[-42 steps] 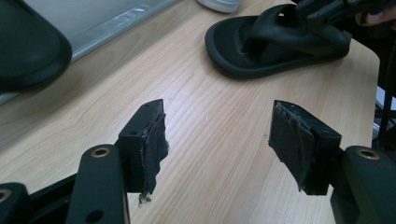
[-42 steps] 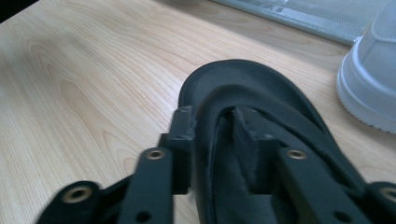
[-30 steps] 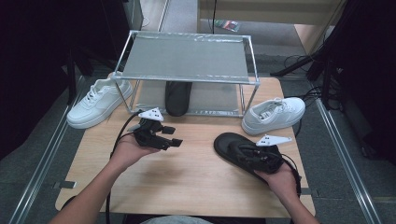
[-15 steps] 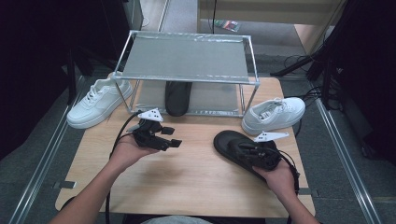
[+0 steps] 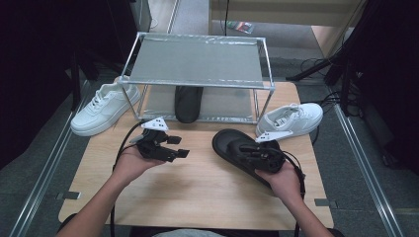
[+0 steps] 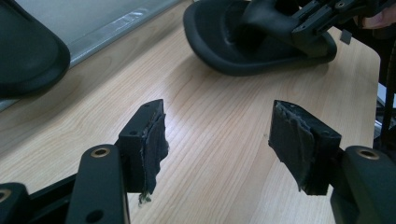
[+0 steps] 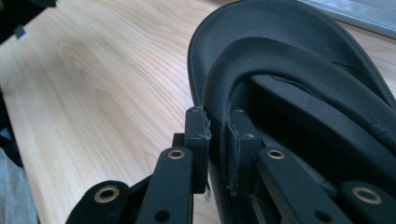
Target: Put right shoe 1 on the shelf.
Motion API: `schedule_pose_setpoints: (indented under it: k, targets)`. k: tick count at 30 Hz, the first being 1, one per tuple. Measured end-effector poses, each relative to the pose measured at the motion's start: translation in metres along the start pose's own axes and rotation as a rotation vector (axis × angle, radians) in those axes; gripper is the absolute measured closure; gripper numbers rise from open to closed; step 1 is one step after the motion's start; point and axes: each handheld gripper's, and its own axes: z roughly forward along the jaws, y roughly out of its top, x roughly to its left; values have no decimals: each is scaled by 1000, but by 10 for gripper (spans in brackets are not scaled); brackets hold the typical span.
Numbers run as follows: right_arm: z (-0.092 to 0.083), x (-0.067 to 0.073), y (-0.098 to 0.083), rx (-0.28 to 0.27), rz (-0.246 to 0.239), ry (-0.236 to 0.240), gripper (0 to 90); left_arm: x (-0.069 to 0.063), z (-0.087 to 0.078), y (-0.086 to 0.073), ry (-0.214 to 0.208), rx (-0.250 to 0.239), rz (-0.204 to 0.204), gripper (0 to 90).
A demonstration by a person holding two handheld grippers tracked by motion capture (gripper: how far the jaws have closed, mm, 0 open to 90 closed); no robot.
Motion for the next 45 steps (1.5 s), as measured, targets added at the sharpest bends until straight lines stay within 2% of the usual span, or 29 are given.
schedule_pose_setpoints:
  k: [5,8,15,23,29,34,36,41,43,45]
  targets:
    - [11,7,12,12,0,19,820,0,-4,-3,9,-6,-6,365]
    - [23,16,23,25,-10,48,820,0,-7,-6,15,-11,-15,365]
    - [41,26,35,47,-29,76,820,-1,-12,-12,28,-16,-28,365]
    - [74,38,52,75,-53,109,817,-3,-16,-17,45,-18,-40,366]
    - [100,43,57,100,-80,107,813,-6,-14,-21,34,-11,-46,366]
    - [115,40,55,120,-79,109,813,-7,-9,-23,40,3,-48,366]
    - [116,39,55,113,-69,120,809,-6,-7,-24,36,10,-52,370]
    - [113,37,55,99,-91,114,760,-5,-5,-24,32,19,-54,381]
    - [102,36,56,74,-114,127,683,-5,-5,-24,31,14,-53,388]
    - [97,36,57,65,-123,128,680,-5,-4,-23,33,15,-52,401]
